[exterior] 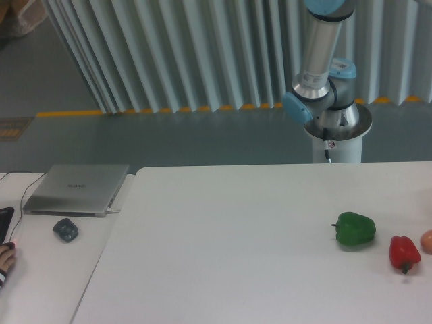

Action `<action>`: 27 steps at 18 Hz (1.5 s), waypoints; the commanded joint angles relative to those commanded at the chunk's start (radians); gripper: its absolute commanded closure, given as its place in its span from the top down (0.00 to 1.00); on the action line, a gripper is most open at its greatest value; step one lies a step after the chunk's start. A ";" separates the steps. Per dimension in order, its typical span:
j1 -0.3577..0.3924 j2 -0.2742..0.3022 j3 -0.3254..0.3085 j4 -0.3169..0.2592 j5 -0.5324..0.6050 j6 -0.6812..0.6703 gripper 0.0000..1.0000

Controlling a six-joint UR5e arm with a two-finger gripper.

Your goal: Place the triangular bread on the table

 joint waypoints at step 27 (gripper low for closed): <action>-0.063 -0.247 0.098 0.281 0.035 0.026 1.00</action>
